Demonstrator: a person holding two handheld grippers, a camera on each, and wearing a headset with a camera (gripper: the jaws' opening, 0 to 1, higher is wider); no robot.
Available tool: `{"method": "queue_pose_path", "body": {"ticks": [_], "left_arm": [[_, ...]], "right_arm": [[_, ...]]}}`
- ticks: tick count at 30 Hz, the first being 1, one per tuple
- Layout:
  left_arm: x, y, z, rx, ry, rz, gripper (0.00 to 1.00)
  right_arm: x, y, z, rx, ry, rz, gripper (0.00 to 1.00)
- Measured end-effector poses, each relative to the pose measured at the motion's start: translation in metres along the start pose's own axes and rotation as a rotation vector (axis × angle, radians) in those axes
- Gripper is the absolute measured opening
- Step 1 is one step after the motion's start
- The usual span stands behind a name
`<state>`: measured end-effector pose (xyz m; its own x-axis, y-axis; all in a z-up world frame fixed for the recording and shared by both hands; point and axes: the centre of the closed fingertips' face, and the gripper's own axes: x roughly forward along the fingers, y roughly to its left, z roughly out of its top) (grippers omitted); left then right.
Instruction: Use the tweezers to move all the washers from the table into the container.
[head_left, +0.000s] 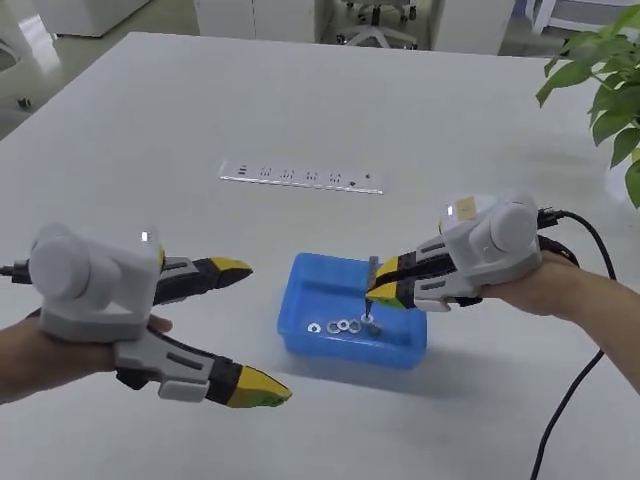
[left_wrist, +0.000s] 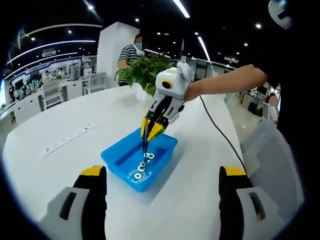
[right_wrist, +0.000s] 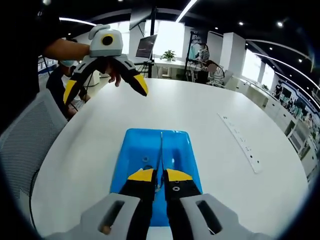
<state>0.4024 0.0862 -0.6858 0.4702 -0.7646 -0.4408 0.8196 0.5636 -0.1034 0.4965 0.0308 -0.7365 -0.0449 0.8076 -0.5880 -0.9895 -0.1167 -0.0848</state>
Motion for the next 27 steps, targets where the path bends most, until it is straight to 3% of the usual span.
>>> {"method": "queue_pose_path", "body": {"ticks": [11, 27], "left_arm": [[0.005, 0.0, 0.0, 0.008, 0.013, -0.02, 0.89], [0.023, 0.008, 0.021, 0.065, -0.002, -0.059, 0.6]], "right_arm": [[0.002, 0.004, -0.003, 0.008, 0.001, 0.005, 0.08], [0.002, 0.005, -0.005, 0.007, 0.003, 0.007, 0.08]]}}
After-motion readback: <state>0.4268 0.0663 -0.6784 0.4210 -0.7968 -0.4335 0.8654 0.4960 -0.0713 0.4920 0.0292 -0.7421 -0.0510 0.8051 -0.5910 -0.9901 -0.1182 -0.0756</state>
